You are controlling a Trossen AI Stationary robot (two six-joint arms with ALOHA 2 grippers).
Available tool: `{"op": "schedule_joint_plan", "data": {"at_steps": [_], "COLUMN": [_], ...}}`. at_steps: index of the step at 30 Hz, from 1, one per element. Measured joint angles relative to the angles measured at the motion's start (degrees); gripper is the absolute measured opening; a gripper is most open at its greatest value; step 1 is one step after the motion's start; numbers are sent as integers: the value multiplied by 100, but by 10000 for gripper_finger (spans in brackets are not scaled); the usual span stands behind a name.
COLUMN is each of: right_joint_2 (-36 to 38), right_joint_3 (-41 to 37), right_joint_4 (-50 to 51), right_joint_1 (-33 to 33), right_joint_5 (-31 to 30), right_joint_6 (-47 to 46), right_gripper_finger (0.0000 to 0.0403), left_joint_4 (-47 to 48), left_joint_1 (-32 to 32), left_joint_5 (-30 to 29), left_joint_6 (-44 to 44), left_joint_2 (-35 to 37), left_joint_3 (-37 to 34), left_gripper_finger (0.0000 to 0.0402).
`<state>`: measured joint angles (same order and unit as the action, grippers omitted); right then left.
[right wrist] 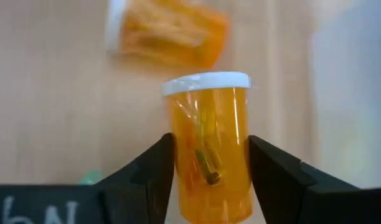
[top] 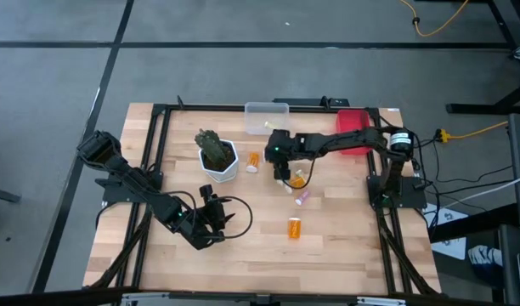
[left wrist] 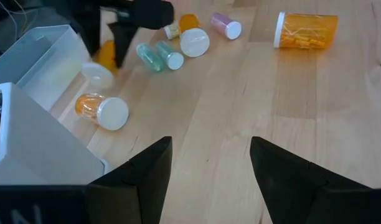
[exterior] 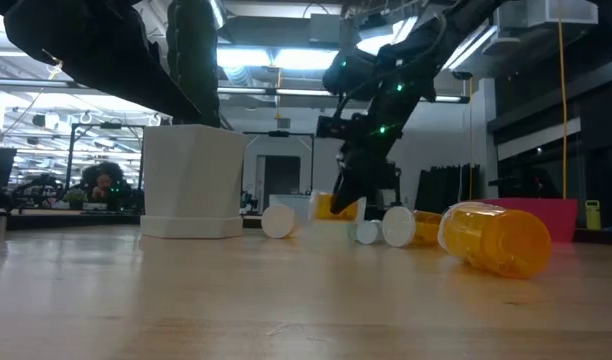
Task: Pick and place medicine bottles into bin by pill shape (circle, oval)
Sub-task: Put the large orange pill bottle into the red bin
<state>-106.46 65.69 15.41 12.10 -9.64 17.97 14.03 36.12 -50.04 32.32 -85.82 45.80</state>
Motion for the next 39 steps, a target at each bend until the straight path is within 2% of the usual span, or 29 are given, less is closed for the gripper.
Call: {"op": "schedule_joint_plan", "data": {"at_steps": [5,8,14,17,19,23,29,33,39], "right_joint_2": [497,887,1753,2166,2397,2734,2873,2868,2879], "right_joint_3": [0,2,2,-33,-48,-50,-52,-140,-901], "right_joint_4": [417,902,2471,3437,4135,5049,5760,6018,5799], "right_joint_1": [-7,-4,12,13,17,17,152,489,1140], "right_joint_5": [-468,-1020,-2210,-2946,-3219,-3503,-4136,-4169,-3971], "right_joint_6": [-477,-800,-1751,-2567,-3262,-4464,-5408,-5650,-5573], "right_gripper_finger": [176,177,175,175,174,174,173,173,173], "left_joint_4": [2,1,-14,-19,-19,-23,-38,-44,-43], "left_joint_1": [0,1,2,1,0,1,0,0,2], "left_joint_5": [0,1,0,2,2,1,0,2,1], "left_joint_6": [5,19,20,20,20,17,20,19,17], "left_joint_2": [0,0,0,0,0,0,0,0,0], "left_joint_3": [0,0,0,0,0,0,0,0,0], "left_gripper_finger": [211,211,211,211,211,211,211,211,211]}}
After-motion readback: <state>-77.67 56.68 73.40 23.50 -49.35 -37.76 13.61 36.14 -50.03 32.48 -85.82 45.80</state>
